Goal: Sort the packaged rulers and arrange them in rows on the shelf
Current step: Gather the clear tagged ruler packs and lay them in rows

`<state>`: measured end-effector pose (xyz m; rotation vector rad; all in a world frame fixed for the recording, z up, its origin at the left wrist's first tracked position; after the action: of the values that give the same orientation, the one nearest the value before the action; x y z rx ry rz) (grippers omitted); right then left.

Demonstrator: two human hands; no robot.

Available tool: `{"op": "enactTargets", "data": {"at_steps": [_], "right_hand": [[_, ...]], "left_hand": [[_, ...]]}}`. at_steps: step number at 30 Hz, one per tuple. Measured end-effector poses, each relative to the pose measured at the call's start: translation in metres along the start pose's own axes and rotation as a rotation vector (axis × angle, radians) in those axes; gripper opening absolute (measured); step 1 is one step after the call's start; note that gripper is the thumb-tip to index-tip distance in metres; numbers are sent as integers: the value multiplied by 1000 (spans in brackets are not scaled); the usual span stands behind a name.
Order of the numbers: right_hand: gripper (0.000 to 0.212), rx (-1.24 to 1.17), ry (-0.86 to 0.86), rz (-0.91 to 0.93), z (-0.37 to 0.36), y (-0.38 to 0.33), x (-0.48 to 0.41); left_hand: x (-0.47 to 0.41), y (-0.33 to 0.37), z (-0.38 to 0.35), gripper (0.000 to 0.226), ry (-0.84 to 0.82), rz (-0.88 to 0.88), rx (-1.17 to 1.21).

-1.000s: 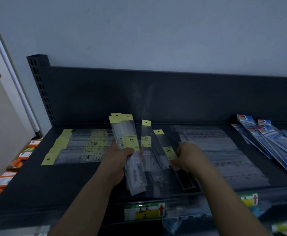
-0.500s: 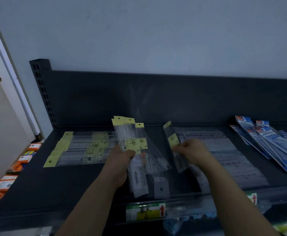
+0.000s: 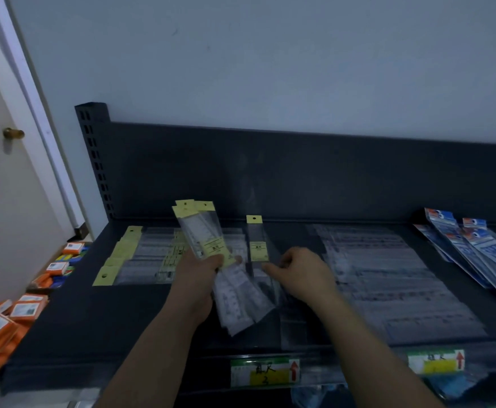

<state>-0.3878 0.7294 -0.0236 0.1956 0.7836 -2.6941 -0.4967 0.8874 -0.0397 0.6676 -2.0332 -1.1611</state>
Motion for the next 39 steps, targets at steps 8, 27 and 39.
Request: {"op": "enactTargets", "data": {"at_steps": [8, 27, 39], "right_hand": [[39, 91, -93, -115, -9, -14, -10], [42, 39, 29, -28, 24, 21, 16], [26, -149, -251, -198, 6, 29, 1]], "left_hand": [[-2, 2, 16, 20, -15, 22, 20], [0, -8, -20, 19, -93, 77, -28], [6, -8, -16, 28, -134, 91, -58]]}}
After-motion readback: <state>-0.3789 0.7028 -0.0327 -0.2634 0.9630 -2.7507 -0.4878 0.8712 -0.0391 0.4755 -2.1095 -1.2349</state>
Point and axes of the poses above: each hand's wrist, its own x-axis away from the middle knuckle, its own z-axis out of the back of the hand, y = z × x, the point moved 6 cm from there along -x, towards the middle knuckle, and after that the axes turned 13 degrees about y, right-handed, at the moved point
